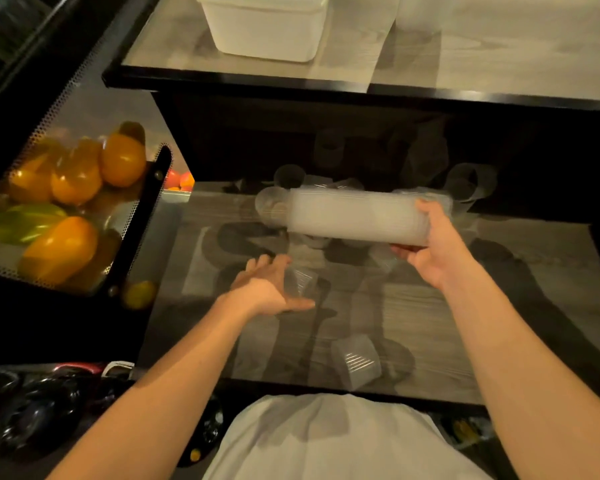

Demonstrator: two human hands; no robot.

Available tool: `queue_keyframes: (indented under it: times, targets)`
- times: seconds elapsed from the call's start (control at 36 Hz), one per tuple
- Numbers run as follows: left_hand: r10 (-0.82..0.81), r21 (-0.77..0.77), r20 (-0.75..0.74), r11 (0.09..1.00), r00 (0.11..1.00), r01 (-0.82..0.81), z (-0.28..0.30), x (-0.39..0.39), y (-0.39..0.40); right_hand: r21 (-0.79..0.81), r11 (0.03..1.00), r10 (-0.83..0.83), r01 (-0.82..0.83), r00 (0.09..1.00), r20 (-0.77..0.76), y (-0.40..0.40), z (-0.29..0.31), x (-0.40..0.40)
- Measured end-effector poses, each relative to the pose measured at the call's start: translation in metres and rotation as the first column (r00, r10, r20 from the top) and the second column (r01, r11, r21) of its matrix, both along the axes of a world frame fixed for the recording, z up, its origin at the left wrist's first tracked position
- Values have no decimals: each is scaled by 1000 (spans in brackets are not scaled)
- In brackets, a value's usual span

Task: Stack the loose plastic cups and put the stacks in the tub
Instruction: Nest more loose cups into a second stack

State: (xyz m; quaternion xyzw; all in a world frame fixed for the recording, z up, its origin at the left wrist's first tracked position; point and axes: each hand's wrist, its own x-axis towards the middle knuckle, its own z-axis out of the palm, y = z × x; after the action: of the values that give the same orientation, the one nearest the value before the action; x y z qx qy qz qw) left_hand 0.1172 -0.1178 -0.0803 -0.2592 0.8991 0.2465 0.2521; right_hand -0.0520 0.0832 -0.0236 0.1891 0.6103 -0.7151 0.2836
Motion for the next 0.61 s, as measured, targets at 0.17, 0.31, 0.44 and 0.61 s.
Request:
queue_keyframes:
  times: [0.17, 0.31, 0.44, 0.61]
  targets:
    - [359, 185, -181, 927, 916, -327, -13, 1, 3, -11, 1000, -10, 9, 999, -36, 1, 7, 0]
    - [883, 772, -211, 413, 418, -483, 1, -3, -12, -24, 1000, 10, -12, 998, -64, -1, 13, -3]
    - [921, 851, -236, 349, 310, -393, 20, -16, -8, -35, 998, 51, -55, 993, -111, -8, 23, -1]
    - [865, 822, -335, 462, 374, -332, 24, -16, -18, 50, 986, 164, -157, 966, -200, -7, 37, -6]
